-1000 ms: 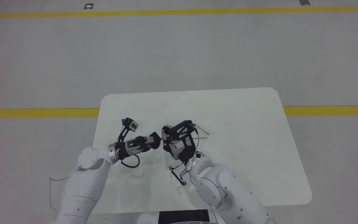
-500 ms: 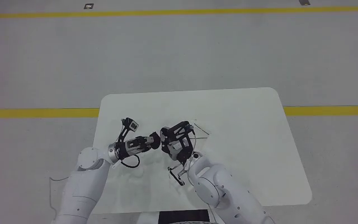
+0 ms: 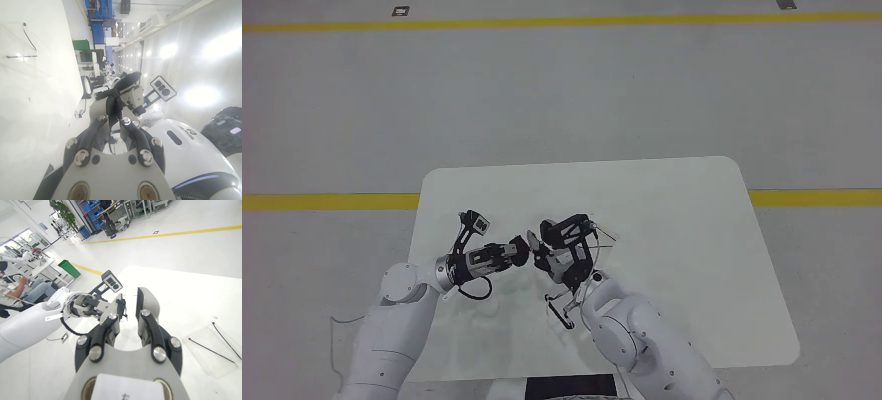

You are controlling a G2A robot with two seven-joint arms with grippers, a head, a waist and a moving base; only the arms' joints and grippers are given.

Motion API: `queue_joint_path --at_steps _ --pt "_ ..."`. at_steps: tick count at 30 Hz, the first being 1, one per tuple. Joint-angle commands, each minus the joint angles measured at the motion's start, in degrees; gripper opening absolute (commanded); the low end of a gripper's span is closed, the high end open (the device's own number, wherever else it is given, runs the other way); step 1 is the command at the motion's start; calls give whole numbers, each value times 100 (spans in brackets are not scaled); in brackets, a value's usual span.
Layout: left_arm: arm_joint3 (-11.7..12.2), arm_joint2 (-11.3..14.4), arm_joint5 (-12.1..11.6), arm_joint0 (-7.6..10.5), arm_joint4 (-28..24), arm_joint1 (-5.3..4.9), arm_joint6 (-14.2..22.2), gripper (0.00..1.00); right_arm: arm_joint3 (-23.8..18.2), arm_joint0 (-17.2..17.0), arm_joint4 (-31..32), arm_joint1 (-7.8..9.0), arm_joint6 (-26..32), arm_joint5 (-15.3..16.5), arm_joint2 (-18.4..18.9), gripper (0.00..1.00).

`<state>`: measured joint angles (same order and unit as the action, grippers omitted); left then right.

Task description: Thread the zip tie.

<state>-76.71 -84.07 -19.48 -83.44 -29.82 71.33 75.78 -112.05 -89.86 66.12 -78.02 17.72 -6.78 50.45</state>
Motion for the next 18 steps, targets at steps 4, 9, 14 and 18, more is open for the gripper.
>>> queue_joint_path --at_steps 4,9,14,18 --pt "0 0 0 0 0 0 0 0 -184 -181 83 52 -109 136 172 100" --pt "0 0 0 0 0 0 0 0 -491 -523 432 167 -517 665 430 100" --pt "0 0 0 0 0 0 0 0 -591 -625 548 199 -676 795 510 100" --pt "0 0 0 0 0 0 0 0 -591 -625 548 199 -676 795 510 100"
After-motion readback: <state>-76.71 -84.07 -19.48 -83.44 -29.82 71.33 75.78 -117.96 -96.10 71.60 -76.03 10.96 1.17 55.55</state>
